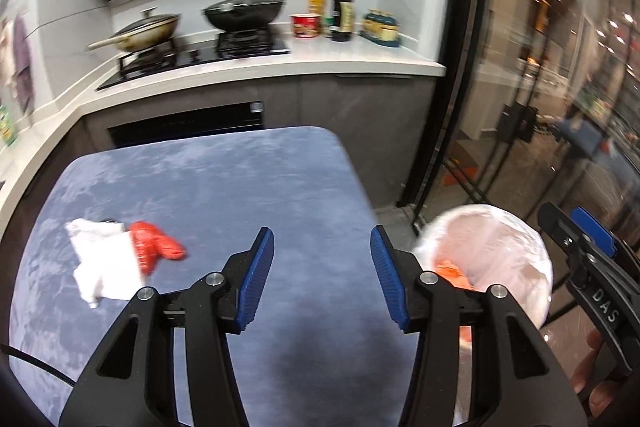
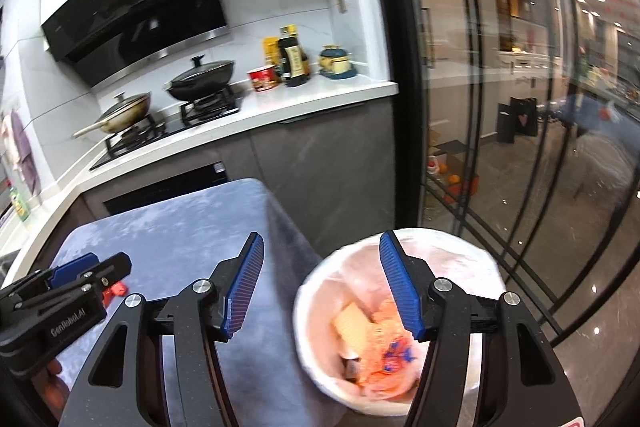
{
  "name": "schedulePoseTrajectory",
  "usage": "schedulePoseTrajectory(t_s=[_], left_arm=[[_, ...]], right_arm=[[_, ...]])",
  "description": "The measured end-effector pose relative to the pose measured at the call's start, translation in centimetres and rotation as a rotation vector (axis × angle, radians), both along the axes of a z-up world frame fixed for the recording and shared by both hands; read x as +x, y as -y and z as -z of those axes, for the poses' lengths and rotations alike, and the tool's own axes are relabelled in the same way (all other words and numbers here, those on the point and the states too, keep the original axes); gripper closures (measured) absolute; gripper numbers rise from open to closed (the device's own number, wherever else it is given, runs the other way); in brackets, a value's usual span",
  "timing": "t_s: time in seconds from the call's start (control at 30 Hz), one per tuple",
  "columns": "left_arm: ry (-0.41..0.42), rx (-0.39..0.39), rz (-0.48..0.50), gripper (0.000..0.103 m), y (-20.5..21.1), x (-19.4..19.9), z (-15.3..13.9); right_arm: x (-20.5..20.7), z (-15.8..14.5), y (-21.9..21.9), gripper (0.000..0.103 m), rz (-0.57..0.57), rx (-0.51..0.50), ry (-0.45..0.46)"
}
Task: Collect trash
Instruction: 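Move both open tools back over the white paper towels on the table, then grasp a white paper towel with the left tool while the right tool grasps another towel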
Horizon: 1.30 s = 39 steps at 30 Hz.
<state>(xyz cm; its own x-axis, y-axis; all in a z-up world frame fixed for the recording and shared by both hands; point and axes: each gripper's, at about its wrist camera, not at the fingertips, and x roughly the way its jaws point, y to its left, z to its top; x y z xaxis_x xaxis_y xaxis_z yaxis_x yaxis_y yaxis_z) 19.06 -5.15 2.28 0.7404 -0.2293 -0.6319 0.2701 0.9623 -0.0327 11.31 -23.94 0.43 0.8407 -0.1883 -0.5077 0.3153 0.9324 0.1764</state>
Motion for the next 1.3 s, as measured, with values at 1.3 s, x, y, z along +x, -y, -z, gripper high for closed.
schedulePoseTrajectory(t_s=[1.3], left_arm=[[-0.213,-0.047,-0.383,0.056,-26.4,7.0,10.4]], right_arm=[[13.7,5.5,-27.8,0.044,-0.447,-0.034,-0.173]])
